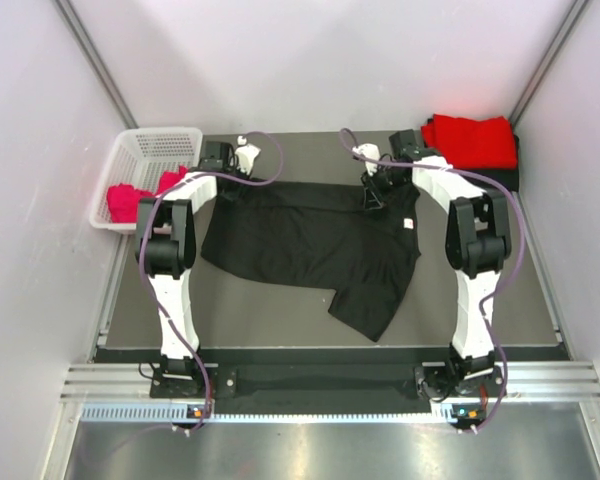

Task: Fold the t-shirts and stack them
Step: Fold the tshirt

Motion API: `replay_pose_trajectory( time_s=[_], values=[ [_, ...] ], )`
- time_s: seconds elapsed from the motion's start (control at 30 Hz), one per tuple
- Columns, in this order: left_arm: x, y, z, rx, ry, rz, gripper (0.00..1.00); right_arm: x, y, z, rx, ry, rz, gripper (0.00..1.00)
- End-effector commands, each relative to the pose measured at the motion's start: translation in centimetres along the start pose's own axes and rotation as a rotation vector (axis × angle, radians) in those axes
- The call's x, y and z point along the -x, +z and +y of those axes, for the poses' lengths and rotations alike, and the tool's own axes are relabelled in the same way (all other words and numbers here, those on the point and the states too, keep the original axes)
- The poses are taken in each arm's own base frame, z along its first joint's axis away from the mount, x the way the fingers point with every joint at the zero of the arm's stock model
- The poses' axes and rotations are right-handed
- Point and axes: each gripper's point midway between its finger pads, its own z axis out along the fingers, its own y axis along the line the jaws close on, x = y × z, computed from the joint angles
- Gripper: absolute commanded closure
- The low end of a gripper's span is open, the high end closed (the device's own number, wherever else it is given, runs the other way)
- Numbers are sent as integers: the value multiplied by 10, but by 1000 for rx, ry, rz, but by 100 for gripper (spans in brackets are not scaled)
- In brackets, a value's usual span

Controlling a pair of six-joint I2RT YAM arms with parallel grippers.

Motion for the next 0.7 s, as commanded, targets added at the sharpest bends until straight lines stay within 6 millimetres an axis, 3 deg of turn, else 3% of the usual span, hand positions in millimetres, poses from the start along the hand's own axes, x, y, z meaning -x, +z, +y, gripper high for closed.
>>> replay_pose_trajectory(
  time_s=[0.0, 0.03, 0.07, 0.23, 0.3, 0.4, 0.5, 0.67],
  values=[
    [19, 1, 5, 10, 19, -58, 100, 26, -25, 43, 4, -60, -50, 84],
    [20, 1, 6, 14, 21, -58, 100, 31, -31, 53, -1, -82, -61, 84],
    [22, 1, 6, 14, 20, -61, 100, 21, -22, 73, 31, -92, -30, 84],
    [33, 6, 11, 20, 23, -84, 100, 17, -8, 137, 92, -166, 9, 85],
    [41, 4, 15, 30, 23, -100, 100, 24, -6, 138, 51, -173, 0, 86],
    [48, 4, 18, 39, 31, -114, 100, 39, -11, 120, -18, -187, -20, 82],
    [49, 3, 20, 47, 41, -116, 100, 50, -20, 81, -98, -175, -41, 81],
    [52, 8, 24, 57, 57, -118, 100, 42, -41, -7, -232, -74, -55, 80]
  ],
)
